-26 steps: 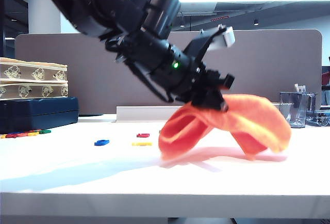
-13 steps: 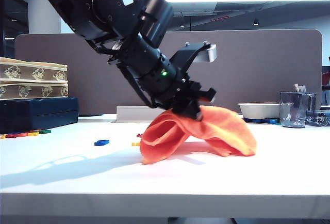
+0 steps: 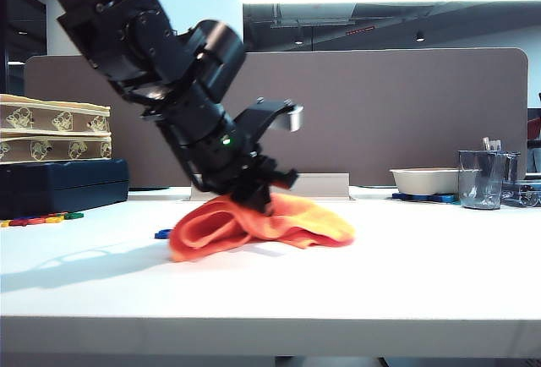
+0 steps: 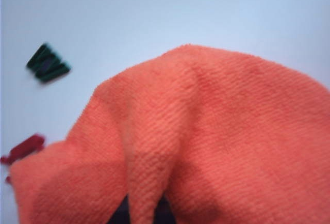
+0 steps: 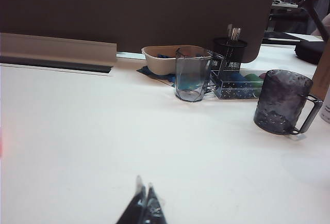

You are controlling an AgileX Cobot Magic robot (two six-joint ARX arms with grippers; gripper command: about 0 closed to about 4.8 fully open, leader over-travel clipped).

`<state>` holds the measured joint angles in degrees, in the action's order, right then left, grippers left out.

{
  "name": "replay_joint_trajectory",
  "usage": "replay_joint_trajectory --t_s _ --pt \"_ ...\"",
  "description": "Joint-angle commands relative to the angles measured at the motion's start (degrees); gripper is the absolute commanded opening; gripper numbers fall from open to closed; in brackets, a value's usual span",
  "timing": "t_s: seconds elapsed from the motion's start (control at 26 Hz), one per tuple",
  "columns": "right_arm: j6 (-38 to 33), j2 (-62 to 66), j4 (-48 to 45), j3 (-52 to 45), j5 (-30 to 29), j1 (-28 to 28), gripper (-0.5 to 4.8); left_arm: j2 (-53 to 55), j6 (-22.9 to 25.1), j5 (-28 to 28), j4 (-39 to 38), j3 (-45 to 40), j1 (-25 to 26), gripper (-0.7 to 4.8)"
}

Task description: Use an orange cloth to wipe the letter magnets on the table away for a distance.

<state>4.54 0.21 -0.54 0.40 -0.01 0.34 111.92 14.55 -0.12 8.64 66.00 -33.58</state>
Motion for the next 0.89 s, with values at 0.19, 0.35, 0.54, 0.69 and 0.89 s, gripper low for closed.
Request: replay_joint_trajectory --t_s 0.19,0.35,0.54,0.69,0.89 --pt "-0.1 -0.2 -0.5 -0.4 0.0 0.0 -0.05 0.4 0.0 -3.1 -3.5 0.1 5.8 -0.06" --pt "-0.1 -0.2 -0.6 -0.4 0.0 0.0 -0.05 0.3 0.0 -3.1 -3.5 0.1 11.0 -0.06" --pt "-0.1 -0.2 -0.5 -0.4 0.0 0.0 -0.05 0.3 0.1 -3.1 -3.3 0.1 15.9 -0.06" --pt "-0.1 -0.2 -0.6 -0.4 0.0 0.0 -0.05 0.3 0.4 -3.1 -2.3 0.1 20.0 -0.06" --pt "-0.1 -0.2 -0.5 -0.4 0.0 0.0 -0.05 0.3 0.5 -2.1 -1.8 0.1 27.3 -0.06"
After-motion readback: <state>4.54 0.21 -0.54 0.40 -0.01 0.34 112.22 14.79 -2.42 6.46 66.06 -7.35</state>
